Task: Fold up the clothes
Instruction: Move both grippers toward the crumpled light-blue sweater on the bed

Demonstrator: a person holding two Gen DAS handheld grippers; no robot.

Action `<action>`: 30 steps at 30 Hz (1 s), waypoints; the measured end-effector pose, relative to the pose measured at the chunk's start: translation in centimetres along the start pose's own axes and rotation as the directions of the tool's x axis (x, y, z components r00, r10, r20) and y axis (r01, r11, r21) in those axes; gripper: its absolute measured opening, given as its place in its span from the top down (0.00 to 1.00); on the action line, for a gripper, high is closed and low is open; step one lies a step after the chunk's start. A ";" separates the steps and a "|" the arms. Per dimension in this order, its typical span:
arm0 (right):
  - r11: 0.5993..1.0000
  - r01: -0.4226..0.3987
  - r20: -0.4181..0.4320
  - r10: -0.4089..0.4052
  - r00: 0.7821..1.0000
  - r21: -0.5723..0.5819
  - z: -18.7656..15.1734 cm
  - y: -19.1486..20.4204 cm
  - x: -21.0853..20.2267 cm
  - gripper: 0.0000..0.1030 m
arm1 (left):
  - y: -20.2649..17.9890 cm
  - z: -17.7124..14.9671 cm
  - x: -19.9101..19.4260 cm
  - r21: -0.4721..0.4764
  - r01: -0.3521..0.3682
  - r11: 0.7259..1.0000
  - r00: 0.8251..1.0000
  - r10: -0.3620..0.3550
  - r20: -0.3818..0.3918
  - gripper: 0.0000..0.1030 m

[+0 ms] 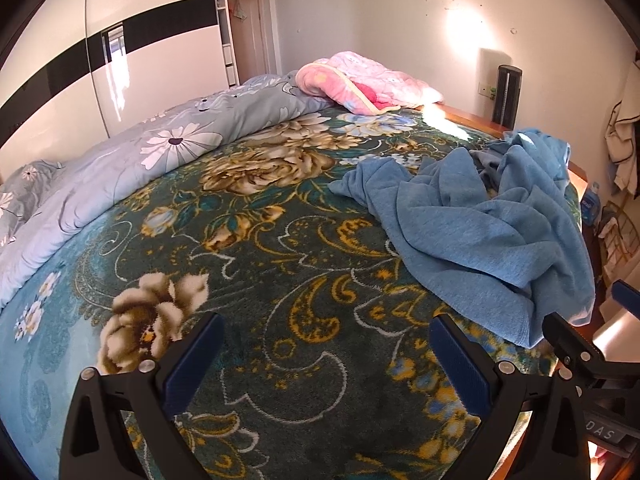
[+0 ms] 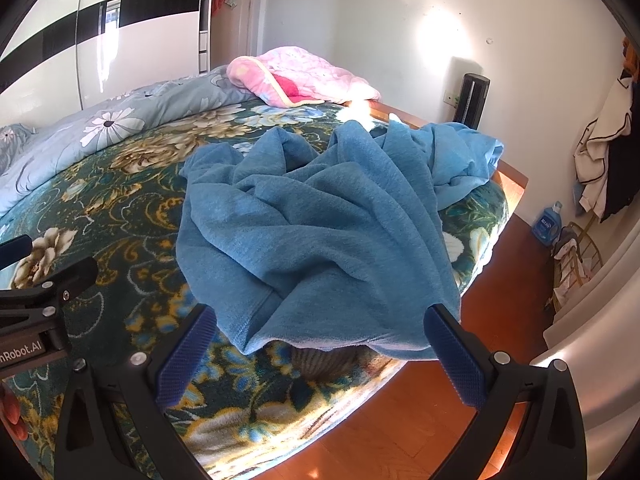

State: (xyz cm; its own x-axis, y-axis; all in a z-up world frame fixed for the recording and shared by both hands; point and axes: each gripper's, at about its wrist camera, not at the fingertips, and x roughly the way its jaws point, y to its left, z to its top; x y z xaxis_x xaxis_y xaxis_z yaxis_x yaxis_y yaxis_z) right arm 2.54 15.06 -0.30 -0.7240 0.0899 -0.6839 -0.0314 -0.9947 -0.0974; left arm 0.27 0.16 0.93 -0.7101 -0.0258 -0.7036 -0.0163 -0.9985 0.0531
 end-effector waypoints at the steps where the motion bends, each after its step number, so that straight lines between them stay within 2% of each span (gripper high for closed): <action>1: 1.000 -0.004 0.001 0.004 1.000 0.001 0.0 0.0 0.0 0.00 | -0.2 0.1 -0.1 -0.003 0.002 1.000 1.000 -0.002 -0.002 0.00; 14: 0.999 -0.054 0.007 0.054 0.999 0.004 0.0 0.5 -0.1 0.00 | -0.2 -0.3 0.1 0.024 0.014 1.000 1.000 -0.014 -0.010 0.00; 19: 0.998 -0.059 0.006 0.059 0.998 0.008 -0.1 0.4 -0.1 0.00 | 0.8 0.0 -0.1 -0.011 0.023 1.000 1.000 -0.023 -0.012 0.00; 30: 0.998 -0.065 0.008 0.065 0.998 0.021 0.0 0.2 -0.1 0.00 | 0.6 -0.1 -0.6 0.023 0.015 1.000 1.000 -0.016 0.023 0.00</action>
State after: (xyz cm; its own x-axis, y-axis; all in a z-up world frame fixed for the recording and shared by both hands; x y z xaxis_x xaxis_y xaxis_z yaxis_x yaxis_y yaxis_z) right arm 2.63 14.88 -0.29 -0.7302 0.0246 -0.6828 0.0015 -0.9993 -0.0377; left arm 0.79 -0.47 1.35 -0.7255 -0.0089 -0.6881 -0.0434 -0.9973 0.0586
